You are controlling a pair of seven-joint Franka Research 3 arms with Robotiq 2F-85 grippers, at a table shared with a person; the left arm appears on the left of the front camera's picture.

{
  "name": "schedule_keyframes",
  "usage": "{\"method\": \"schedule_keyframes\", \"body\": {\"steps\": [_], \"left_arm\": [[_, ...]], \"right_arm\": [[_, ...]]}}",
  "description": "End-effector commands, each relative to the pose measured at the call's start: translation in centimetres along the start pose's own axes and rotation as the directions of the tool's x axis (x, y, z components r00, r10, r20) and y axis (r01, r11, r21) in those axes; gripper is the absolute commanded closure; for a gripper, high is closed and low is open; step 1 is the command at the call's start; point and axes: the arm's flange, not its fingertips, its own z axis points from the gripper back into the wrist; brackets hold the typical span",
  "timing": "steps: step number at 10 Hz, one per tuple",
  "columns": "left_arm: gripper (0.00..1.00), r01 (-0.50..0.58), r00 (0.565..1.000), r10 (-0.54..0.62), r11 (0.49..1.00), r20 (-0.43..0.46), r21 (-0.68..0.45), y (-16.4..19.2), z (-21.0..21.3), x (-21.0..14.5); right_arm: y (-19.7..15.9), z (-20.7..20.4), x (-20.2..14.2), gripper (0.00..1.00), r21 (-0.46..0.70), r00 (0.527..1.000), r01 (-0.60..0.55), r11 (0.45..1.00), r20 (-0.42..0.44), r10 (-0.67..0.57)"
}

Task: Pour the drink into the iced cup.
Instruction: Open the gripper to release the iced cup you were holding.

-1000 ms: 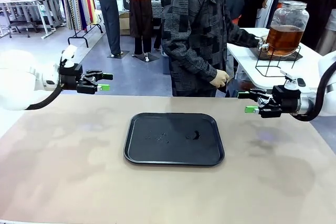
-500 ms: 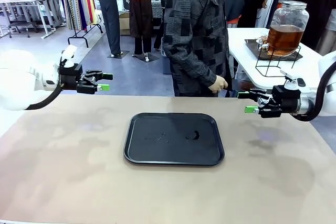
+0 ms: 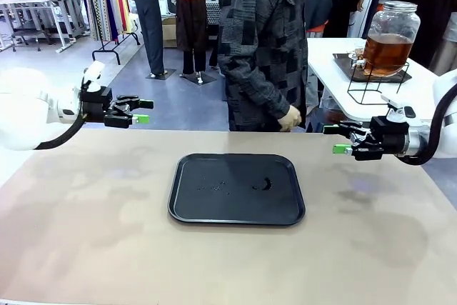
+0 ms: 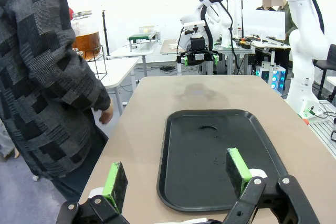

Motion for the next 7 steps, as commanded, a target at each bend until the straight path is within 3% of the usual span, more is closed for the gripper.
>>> {"method": "schedule_keyframes", "body": {"steps": [1, 7], "left_arm": [[0.0, 0.002, 1.0, -0.002, 1.0, 0.001, 0.001, -0.05, 0.01, 0.12], [0.0, 0.002, 1.0, -0.002, 1.0, 0.001, 0.001, -0.05, 0.01, 0.12]], "right_arm": [[0.14, 0.05, 0.2, 0.0, 0.005, 1.0, -0.003, 1.0, 0.01, 0.003], [0.14, 0.05, 0.2, 0.0, 0.005, 1.0, -0.003, 1.0, 0.01, 0.003]]}}
